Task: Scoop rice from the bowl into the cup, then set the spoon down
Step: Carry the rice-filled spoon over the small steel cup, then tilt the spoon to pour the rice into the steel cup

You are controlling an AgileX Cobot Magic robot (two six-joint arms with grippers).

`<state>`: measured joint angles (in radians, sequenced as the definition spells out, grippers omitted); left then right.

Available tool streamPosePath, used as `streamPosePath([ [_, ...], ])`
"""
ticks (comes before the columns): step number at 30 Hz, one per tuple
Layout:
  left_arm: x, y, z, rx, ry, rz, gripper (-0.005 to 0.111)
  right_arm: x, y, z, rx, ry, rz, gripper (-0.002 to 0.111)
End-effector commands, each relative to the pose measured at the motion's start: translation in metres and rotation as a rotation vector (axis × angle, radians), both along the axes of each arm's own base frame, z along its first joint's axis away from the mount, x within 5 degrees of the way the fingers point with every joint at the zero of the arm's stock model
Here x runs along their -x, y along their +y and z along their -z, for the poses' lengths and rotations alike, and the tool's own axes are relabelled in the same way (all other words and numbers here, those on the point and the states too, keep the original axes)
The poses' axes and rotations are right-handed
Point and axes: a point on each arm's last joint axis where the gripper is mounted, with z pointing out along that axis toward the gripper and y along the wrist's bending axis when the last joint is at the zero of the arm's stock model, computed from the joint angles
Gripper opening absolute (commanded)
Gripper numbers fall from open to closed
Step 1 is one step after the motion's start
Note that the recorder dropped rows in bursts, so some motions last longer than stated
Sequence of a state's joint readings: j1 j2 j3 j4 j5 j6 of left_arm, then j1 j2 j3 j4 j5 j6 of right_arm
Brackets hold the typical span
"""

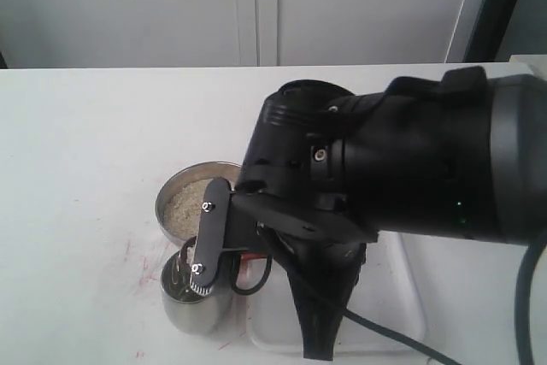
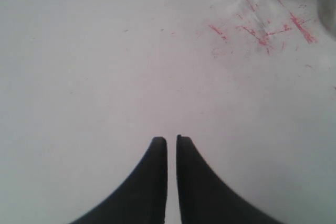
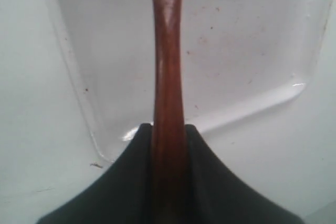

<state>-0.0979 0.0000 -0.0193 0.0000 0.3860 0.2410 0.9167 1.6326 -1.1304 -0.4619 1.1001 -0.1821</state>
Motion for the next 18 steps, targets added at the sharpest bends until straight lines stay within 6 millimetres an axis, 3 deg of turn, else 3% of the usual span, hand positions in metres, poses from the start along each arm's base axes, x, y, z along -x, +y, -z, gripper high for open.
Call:
streamPosePath([
  [1, 0.0012, -0.0004, 0.0073, 0.005, 0.058, 0.004, 0.014, -0.0041, -0.0017, -0.0032, 0.076, -0.082, -0.058, 0.000],
  [18, 0.0012, -0.0004, 0.0073, 0.005, 0.058, 0.004, 0.014, -0.0038, -0.0002, -0.0054, 0.155, -0.096, -0.182, 0.000],
])
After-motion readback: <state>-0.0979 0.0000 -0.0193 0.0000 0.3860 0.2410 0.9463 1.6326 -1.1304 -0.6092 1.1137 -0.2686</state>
